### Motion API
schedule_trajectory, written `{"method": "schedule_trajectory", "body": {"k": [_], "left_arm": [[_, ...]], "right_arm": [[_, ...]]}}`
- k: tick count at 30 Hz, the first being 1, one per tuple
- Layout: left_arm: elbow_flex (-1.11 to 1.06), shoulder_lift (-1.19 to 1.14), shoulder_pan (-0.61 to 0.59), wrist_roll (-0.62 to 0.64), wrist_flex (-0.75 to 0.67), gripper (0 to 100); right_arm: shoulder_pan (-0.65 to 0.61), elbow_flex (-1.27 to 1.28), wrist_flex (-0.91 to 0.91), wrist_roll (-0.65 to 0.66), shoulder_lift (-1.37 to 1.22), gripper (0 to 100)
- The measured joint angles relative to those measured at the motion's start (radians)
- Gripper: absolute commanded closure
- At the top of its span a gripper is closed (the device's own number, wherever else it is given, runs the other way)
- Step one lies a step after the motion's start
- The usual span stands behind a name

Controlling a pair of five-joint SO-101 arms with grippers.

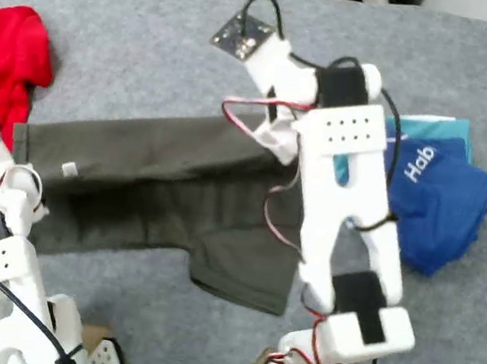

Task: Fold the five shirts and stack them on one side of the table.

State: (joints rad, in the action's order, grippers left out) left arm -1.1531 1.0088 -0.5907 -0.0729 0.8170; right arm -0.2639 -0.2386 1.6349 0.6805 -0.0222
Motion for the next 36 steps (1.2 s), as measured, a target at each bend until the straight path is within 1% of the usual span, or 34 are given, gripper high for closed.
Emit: {"method": "schedule_trajectory", "body": {"k": [4,9,15,21,26,31,36], "left_arm": [[-0.026,0.0,0.034,-0.031,0.0,97],[-0.051,0.0,0.038,-0.091,0.014,97],[-0.043,0.0,0.029,-0.141,0.146,97],[-0.043,0.0,0.025,-0.147,0.216,97],[-0.043,0.0,0.018,-0.147,0.222,97],[-0.032,0.0,-0.052,-0.146,0.222,97],[-0.032,0.0,-0.063,-0.146,0.233,97]], "right_arm": [[0.0,0.189,-0.095,0.0,0.072,98.4],[0.005,0.325,-0.129,0.0,0.161,98.4],[0.031,0.41,-0.129,0.0,0.256,98.4],[0.031,0.503,-0.129,0.0,0.308,98.4],[0.032,0.552,-0.129,0.0,0.336,98.4],[0.032,0.575,-0.135,0.0,0.342,98.4],[0.032,0.609,-0.172,0.0,0.342,98.4]]}}
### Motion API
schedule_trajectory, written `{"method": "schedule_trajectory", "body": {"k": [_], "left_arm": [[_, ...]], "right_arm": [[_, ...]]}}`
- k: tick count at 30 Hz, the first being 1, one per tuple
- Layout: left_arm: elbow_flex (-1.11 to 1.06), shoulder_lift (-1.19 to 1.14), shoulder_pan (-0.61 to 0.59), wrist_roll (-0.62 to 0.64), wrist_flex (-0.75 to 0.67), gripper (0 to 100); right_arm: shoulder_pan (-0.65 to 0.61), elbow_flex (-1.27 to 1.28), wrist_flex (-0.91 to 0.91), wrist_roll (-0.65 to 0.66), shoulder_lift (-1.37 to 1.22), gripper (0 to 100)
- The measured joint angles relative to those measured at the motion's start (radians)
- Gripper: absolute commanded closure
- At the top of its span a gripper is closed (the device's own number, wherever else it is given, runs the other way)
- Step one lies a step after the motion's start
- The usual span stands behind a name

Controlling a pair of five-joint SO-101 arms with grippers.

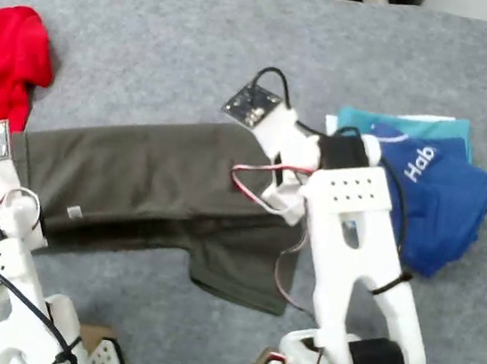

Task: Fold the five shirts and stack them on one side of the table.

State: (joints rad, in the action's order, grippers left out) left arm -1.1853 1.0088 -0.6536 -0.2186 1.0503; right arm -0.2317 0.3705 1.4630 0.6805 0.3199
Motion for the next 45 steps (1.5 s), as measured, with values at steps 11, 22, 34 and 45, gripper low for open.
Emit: {"method": "schedule_trajectory", "body": {"k": [11,22,34,45], "left_arm": [[-0.011,0.003,-0.015,-0.071,0.023,97],[-0.011,0.003,-0.015,-0.072,0.091,97],[-0.011,0.003,-0.015,-0.072,0.091,91],[0.002,0.003,-0.12,-0.094,0.121,82]], "right_arm": [[0.0,0.008,-0.003,0.0,0.0,98.4],[0.0,0.034,0.003,0.0,0.0,98.4],[0.0,0.077,0.003,0.0,0.0,98.1],[0.0,0.078,0.003,0.0,0.0,80.6]]}}
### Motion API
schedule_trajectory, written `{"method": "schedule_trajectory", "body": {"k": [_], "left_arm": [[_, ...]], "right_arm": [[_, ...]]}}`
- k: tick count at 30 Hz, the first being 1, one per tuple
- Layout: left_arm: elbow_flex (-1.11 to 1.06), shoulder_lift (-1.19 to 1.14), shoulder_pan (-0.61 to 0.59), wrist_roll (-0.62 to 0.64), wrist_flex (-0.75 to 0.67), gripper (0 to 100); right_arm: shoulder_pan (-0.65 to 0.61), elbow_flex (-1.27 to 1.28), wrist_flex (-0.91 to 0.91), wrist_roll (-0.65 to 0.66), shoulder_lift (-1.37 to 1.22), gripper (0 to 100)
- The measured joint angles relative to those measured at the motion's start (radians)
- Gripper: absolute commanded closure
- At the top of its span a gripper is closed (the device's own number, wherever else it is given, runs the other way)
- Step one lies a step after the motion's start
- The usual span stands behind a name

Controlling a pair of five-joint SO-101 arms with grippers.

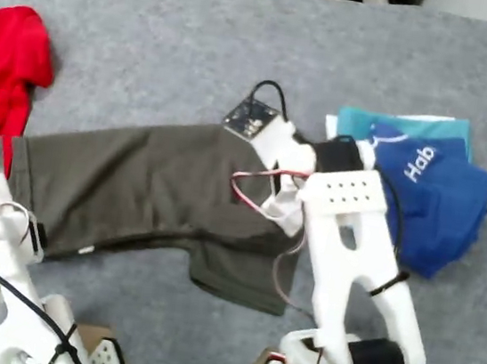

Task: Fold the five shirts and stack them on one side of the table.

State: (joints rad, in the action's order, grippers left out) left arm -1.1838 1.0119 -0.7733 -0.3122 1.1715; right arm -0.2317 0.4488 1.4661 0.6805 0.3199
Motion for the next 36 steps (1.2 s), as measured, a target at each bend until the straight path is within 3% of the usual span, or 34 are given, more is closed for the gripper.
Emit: {"method": "schedule_trajectory", "body": {"k": [6,10,11,13,22,28,36], "left_arm": [[0.1,0.0,-0.041,-0.032,0.037,82],[0.199,0.0,-0.043,-0.058,0.08,93],[0.224,0.0,-0.043,-0.046,0.081,97],[0.272,0.0,-0.037,-0.003,0.081,96],[0.193,0.0,0.203,0.058,-0.084,97],[0.074,0.0,0.216,0.058,-0.206,97],[0.044,0.0,0.216,0.058,-0.224,97]], "right_arm": [[0.035,0.0,0.0,-0.003,0.0,80.2],[0.046,0.0,-0.041,-0.008,0.0,99.1],[0.043,0.0,-0.068,-0.011,0.0,97.6],[0.021,0.0,-0.123,-0.043,-0.015,96.2],[-0.107,-0.005,-0.322,-0.15,-0.299,98.5],[-0.144,-0.083,-0.334,-0.176,-0.453,98.5],[-0.149,-0.072,-0.334,-0.178,-0.473,98.5]]}}
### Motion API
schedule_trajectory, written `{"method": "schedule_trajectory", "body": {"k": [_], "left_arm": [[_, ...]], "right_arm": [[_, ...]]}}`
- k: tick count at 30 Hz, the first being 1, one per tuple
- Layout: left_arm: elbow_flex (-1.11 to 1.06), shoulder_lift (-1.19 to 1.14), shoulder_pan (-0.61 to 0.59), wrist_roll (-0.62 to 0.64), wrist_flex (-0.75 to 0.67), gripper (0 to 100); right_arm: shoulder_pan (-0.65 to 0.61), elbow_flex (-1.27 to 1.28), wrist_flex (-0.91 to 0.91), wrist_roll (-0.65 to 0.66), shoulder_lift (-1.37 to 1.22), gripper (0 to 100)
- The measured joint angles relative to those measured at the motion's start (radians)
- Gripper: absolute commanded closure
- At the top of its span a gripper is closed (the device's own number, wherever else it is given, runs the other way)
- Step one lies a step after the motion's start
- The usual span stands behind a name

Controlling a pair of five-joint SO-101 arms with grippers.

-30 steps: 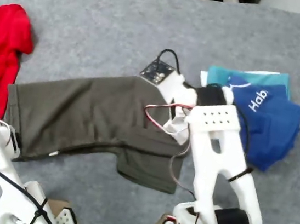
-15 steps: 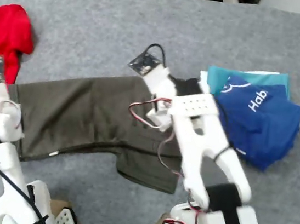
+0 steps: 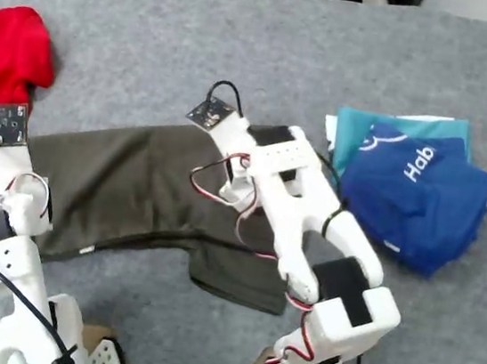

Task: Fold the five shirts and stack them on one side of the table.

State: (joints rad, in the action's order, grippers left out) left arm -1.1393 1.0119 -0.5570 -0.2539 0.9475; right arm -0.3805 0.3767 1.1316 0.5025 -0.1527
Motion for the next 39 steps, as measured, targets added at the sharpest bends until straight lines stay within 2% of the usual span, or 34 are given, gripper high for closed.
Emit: {"method": "schedule_trajectory", "body": {"k": [9,25,31,35,39], "left_arm": [[0.0,0.0,0.0,0.0,0.0,97],[0.0,0.0,0.0,0.0,0.0,97],[0.0,0.0,0.0,0.0,0.0,97],[0.0,0.0,0.0,0.0,0.0,97],[0.0,0.0,0.0,0.0,0.0,97]], "right_arm": [[-0.054,0.147,-0.009,-0.002,0.04,98.5],[-0.072,0.664,-0.003,0.029,0.609,98.5],[-0.072,0.603,-0.002,0.051,0.717,98.4],[-0.072,0.439,-0.009,0.051,0.585,98.4],[-0.072,0.279,-0.06,0.051,0.344,98.5]]}}
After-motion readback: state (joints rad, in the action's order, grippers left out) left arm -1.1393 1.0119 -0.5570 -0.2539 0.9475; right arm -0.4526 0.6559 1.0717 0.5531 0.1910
